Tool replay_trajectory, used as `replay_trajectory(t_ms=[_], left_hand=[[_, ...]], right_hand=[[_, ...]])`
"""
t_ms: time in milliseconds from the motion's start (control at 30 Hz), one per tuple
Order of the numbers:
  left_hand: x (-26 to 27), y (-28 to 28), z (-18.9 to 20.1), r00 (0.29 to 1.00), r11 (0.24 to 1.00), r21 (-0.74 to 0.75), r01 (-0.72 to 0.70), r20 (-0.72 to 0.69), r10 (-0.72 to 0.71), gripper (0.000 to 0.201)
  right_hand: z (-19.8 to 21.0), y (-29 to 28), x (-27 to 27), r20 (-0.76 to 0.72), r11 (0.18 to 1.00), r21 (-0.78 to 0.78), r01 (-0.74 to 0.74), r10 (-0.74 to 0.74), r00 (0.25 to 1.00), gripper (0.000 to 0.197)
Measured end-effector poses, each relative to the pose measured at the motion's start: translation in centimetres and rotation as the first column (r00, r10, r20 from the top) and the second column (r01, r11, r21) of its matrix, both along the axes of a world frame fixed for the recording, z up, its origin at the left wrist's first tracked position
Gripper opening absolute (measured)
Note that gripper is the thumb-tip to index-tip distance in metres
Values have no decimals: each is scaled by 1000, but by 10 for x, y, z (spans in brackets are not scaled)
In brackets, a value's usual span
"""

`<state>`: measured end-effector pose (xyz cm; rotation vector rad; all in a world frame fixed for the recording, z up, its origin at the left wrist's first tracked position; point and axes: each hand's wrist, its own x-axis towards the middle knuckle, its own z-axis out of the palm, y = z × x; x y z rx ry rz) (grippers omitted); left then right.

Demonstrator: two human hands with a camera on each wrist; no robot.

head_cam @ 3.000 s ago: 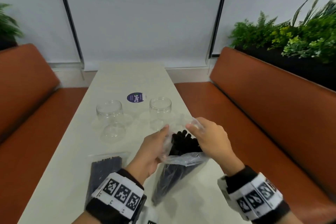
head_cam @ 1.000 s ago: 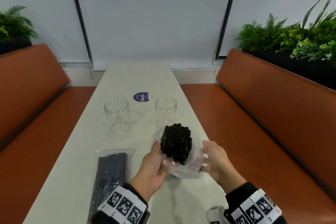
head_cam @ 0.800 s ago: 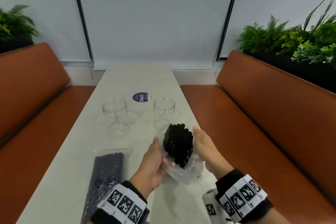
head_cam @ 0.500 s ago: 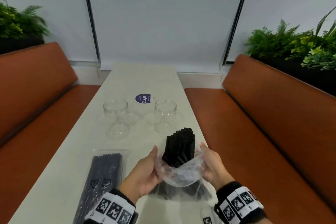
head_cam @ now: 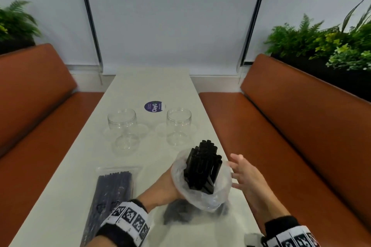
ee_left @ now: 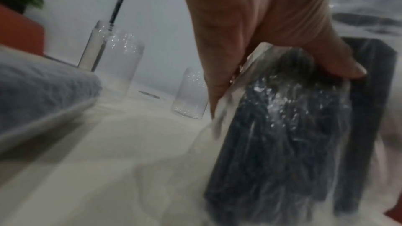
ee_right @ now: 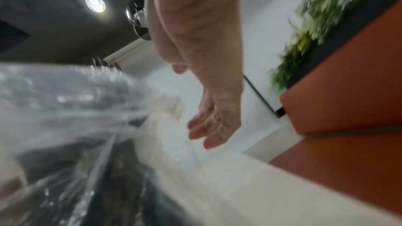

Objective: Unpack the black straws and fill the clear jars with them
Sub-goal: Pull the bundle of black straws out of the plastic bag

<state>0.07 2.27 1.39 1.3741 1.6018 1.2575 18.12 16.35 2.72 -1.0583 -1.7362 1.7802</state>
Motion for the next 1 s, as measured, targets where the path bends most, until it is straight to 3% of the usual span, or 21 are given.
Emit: replay_trajectory(t_ms=[67, 133, 200, 267, 300, 367, 467, 533, 600, 633, 700, 767, 833, 867, 933, 1000], left_hand=[[1, -1, -4, 1000, 1000, 9, 0, 14, 0, 37], [3, 1, -6, 999, 999, 40, -11, 39, 10, 31], [8, 0, -5, 997, 998, 57, 1, 75, -6, 17], [16, -1, -5, 981, 998, 63, -18, 192, 5, 9], [19, -2, -4, 969, 995, 66, -72, 241, 54, 19], [20, 0, -2, 965, 977, 114, -179, 214, 152, 27], [12, 0, -6, 944, 971, 125, -205, 287, 162, 37], [11, -4, -13, 971, 990, 47, -130, 210, 117, 45], [13, -6, -20, 988, 1000, -23, 4, 155, 0, 39], [12, -8, -17, 991, 998, -54, 43, 130, -36, 46], [2, -14, -17, 994, 992, -107, 66, 91, -56, 82], [-11, -22, -13, 998, 975, -214, 55, 22, -52, 101], [-15, -24, -12, 996, 963, -263, 51, -63, -70, 81], [-12, -22, -13, 993, 963, -260, 66, -76, -89, 59], [-5, -12, -18, 999, 984, -179, -15, -46, 7, 26], [2, -4, -11, 993, 993, -69, -96, 68, 101, 19]], right_hand=[[-3, -4, 31, 10, 981, 71, -183, 183, 983, 91], [-14, -20, 39, 126, 898, 142, -416, 400, 908, 125], [-25, -36, 22, 82, 833, 211, -512, 507, 858, 135], [-29, -46, -3, 6, 854, 308, -418, 438, 899, 120], [-21, -48, -11, -27, 885, 325, -334, 361, 932, 109], [-8, -40, -17, -162, 929, 304, -210, 268, 950, 90], [-4, -33, -15, -253, 948, 211, -238, 288, 924, 81], [-14, -32, -19, -134, 945, 164, -284, 306, 942, 82], [-17, -32, -24, 45, 920, 176, -351, 349, 936, 71], [-15, -30, -24, 106, 910, 182, -372, 358, 928, 65], [-7, -25, -21, 138, 911, 185, -370, 349, 927, 65], [-5, -19, -13, 97, 913, 172, -370, 358, 929, 88], [-3, -22, -13, 77, 887, 176, -426, 420, 905, 108], [1, -27, -16, 80, 863, 195, -466, 459, 885, 108], [10, -32, -21, 77, 817, 250, -520, 519, 851, 98], [21, -30, -21, 44, 823, 272, -499, 507, 861, 91]])
